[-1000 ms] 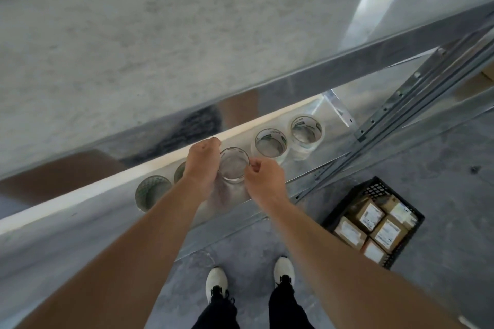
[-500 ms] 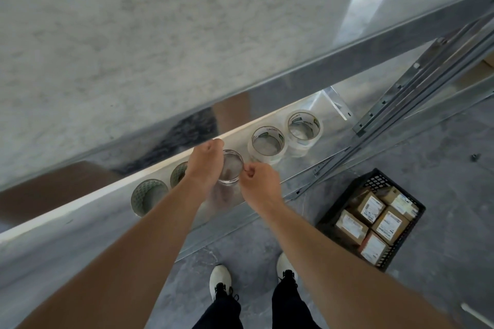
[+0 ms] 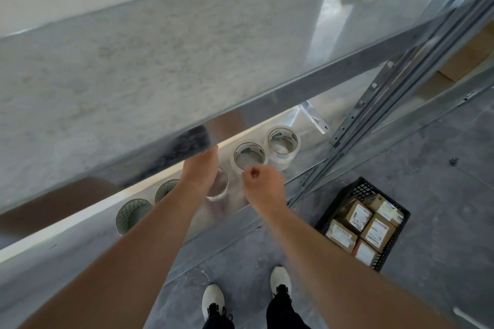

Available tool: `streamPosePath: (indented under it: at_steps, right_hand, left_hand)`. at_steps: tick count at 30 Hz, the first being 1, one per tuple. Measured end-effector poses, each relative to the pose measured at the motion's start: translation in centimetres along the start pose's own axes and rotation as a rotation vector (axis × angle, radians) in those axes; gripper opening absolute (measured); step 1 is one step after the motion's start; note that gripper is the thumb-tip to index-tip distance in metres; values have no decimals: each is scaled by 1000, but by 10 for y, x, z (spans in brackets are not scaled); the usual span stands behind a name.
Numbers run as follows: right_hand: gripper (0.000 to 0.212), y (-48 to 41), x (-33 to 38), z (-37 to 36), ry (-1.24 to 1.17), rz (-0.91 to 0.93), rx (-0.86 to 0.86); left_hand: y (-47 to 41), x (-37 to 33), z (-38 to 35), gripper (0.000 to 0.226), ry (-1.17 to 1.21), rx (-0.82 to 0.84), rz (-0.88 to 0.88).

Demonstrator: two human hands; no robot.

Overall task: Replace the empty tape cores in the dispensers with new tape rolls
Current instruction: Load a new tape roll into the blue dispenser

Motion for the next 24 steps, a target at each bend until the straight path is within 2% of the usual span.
streamPosePath:
  at_steps: [5, 7, 12, 16, 20, 24]
  right_hand:
    - [15, -7, 1, 24, -16, -37, -85]
    - [11, -10, 0, 32, -22, -59, -68]
    - [18, -15, -8, 41, -54, -106, 20]
    - [15, -20, -15, 41, -110, -146, 54]
    - [13, -23, -17, 38, -164, -168, 58]
    - [16, -24, -20, 38, -257, -188, 38]
  left_hand:
    - [-3, -14, -21, 21, 89, 4, 13]
    - [-4, -16, -30, 27, 77, 23, 17]
    - [-8, -11, -42, 25, 45, 25, 37]
    - [-11, -3, -47, 26, 29, 11, 49]
    - [-16, 8, -50, 26, 58, 21, 69]
    - [-27, 23, -51, 36, 107, 22, 93]
Point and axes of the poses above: each hand's wrist, its own y-axis away from the middle knuckle, its own z-axis out of the back of the hand, x = y × z, the point moved 5 cm from there along -y, towards the middle knuckle, and after that the axes turned 10 degrees about x, right-handed, at the moved point
